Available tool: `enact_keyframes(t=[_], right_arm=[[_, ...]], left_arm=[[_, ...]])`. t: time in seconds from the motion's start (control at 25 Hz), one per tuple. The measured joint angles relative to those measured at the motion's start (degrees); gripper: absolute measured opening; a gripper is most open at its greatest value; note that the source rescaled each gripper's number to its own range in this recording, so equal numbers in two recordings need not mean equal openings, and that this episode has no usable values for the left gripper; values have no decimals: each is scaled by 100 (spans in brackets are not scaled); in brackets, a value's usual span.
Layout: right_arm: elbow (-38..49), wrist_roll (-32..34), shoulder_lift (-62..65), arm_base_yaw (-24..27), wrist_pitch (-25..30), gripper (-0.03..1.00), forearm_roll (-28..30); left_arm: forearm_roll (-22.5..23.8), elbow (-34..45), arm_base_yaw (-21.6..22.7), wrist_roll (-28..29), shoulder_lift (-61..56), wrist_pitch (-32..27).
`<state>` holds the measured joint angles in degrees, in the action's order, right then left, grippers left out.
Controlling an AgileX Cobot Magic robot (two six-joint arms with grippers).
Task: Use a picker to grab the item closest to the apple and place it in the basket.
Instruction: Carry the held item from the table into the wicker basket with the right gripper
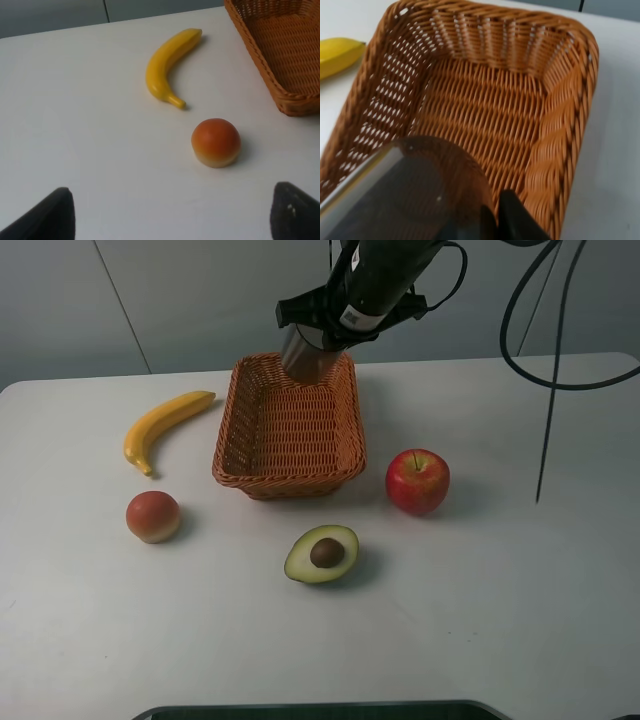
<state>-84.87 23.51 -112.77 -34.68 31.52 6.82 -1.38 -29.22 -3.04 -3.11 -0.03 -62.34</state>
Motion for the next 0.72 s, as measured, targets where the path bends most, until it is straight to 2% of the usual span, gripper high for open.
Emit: enact_keyframes(t=[0.24,0.52,0.72], right_arm=[[0,56,-419,0,-506,0,513],[0,55,-822,0,-770,0,1034],[0,55,-875,-37,-809,0,1086]], left_arm=[[0,0,0,0,0,0],[0,0,0,0,0,0],[0,0,0,0,0,0]])
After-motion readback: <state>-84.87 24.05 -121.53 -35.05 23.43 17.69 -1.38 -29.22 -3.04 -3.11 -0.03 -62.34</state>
